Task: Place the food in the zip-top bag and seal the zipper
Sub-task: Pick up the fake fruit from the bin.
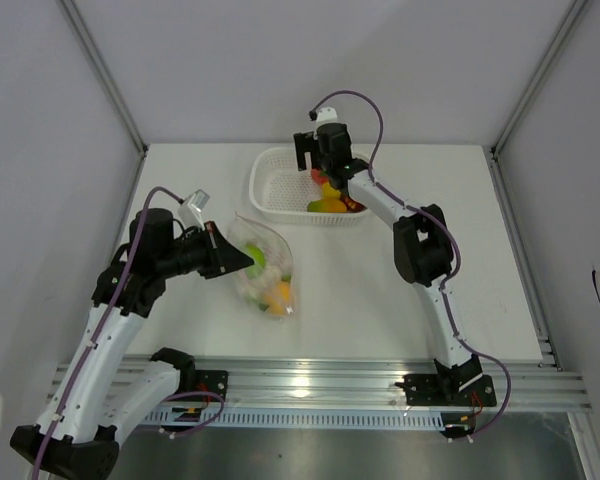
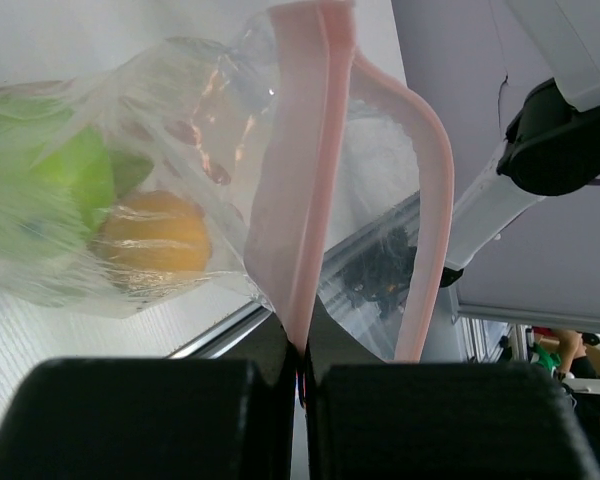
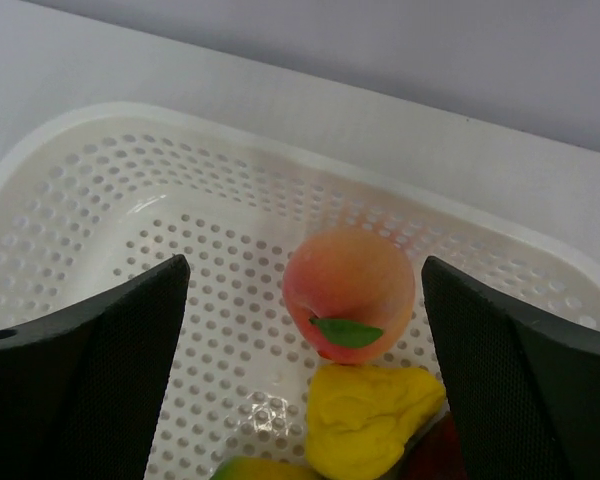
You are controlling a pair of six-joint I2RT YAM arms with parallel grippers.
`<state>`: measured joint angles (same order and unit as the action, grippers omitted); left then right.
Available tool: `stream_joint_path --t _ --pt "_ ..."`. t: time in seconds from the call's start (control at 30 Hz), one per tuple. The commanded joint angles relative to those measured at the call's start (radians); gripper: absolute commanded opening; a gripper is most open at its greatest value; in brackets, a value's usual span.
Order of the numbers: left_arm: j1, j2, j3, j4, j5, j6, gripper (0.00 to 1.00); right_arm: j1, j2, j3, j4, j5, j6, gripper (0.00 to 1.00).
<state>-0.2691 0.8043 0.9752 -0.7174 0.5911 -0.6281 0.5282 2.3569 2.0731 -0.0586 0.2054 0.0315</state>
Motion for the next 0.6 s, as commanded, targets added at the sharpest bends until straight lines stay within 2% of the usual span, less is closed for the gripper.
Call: stream_joint_path --t 0.0,0.57 --pt "-0.002 0.001 -0.004 0.022 0.03 -0.001 0.0 -0.017 0.059 0.105 -0.066 -0.004 0.007 0.99" --pt "-0.002 0.012 -0.017 0.033 0.039 0.004 0.01 -0.042 0.202 0.18 -0.087 -0.063 0.002 0.94"
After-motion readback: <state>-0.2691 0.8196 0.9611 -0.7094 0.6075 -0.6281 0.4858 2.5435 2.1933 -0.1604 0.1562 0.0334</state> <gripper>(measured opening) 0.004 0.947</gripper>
